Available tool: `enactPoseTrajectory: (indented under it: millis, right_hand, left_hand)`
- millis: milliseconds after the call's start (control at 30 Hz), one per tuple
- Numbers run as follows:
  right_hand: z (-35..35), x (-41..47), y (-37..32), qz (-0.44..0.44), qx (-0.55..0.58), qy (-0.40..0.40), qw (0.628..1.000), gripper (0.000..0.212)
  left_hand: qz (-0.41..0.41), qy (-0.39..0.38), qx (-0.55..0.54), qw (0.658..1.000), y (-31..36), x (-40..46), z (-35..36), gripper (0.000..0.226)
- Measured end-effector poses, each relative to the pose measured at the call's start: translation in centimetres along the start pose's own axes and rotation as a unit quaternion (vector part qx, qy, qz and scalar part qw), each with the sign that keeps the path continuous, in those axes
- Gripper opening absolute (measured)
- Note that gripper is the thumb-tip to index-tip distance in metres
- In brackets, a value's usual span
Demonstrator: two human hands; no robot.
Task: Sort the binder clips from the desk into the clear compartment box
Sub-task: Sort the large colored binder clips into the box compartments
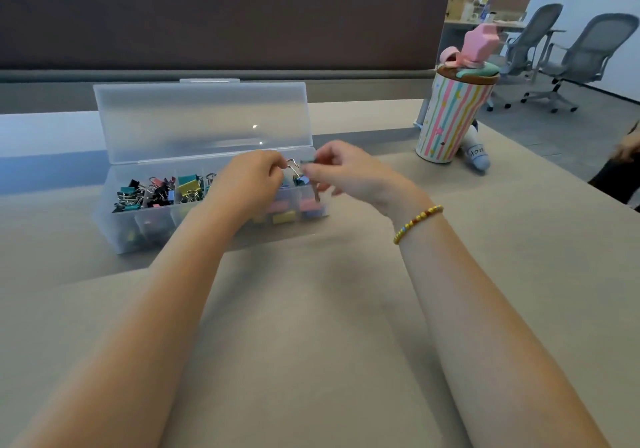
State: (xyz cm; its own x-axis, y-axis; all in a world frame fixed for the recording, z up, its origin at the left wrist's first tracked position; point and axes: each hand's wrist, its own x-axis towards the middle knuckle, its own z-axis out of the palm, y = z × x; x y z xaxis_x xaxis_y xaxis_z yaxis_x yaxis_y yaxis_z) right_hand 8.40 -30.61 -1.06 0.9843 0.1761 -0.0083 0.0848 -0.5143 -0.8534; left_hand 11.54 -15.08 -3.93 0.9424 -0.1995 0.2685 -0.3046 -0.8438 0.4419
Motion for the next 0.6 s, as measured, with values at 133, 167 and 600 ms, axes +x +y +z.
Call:
enactPoseTrajectory:
  millis: [133, 167, 600]
  right_hand:
    - [2.0, 3.7, 0.5, 0.008, -0.024, 0.175, 0.984, 0.028]
    - [2.5, 4.2, 0.8, 0.011, -0.066, 0.192, 0.979, 0.03]
    - [3.9, 2.8, 2.3, 0.073, -0.006, 0.148, 0.986, 0.043]
  left_hand:
    - [0.001, -0.001, -0.008, 1.0, 0.0, -0.6, -0.9, 0.035]
    - [0.002, 0.002, -0.008, 1.0, -0.1, -0.8, -1.1, 0.035]
    - [0.073, -0.071, 0.154, 0.983, -1.8, -5.2, -1.8, 0.047]
